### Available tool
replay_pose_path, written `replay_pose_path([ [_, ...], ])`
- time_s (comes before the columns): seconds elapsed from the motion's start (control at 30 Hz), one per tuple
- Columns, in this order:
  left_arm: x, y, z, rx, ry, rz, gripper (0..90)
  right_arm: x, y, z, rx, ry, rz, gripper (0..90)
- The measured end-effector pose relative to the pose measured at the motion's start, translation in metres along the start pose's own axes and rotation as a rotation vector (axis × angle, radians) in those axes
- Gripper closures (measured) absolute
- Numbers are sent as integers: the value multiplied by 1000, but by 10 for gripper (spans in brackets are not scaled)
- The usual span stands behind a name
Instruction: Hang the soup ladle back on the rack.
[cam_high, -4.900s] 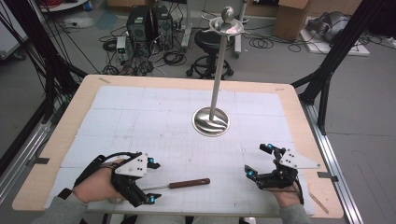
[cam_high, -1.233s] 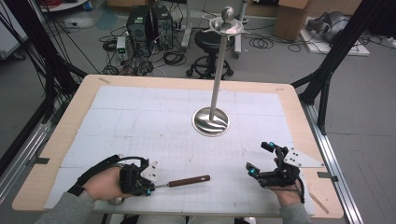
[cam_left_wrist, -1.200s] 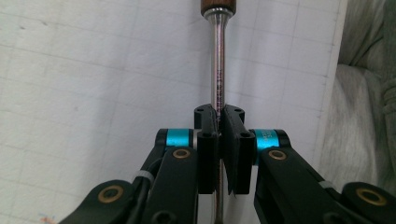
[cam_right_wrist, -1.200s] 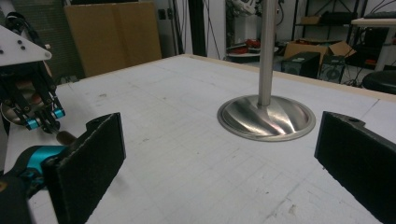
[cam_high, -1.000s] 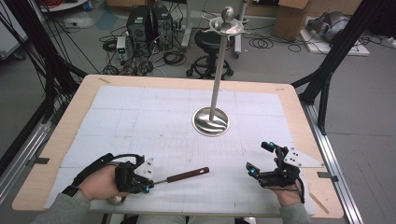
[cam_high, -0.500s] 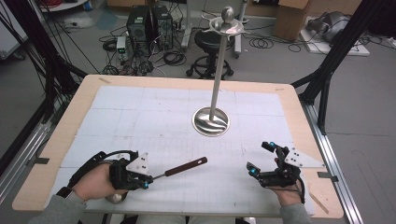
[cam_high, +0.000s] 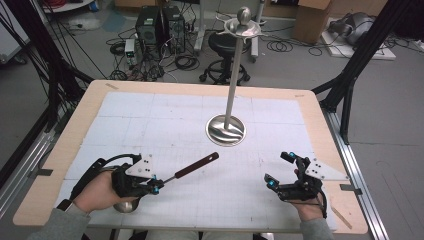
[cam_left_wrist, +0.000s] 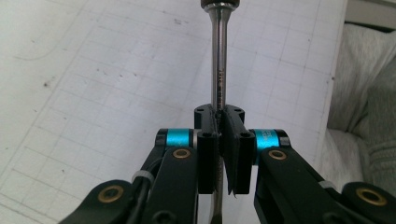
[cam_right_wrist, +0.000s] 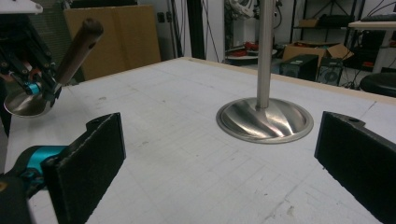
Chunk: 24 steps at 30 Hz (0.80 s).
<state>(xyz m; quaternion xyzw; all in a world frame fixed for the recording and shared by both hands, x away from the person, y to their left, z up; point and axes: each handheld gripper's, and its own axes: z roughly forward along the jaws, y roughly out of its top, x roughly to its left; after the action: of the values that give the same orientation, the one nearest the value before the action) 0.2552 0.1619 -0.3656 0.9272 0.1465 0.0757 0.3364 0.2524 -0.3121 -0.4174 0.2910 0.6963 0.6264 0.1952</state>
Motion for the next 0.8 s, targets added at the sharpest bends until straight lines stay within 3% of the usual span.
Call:
replay_pose_path([
  [0.37,6,5,-8,-94,28,-48,842,0,0,0,3,0,0,7],
  [0.8,9,11,-8,-164,80,-94,842,0,0,-1,-4,-4,4,6],
])
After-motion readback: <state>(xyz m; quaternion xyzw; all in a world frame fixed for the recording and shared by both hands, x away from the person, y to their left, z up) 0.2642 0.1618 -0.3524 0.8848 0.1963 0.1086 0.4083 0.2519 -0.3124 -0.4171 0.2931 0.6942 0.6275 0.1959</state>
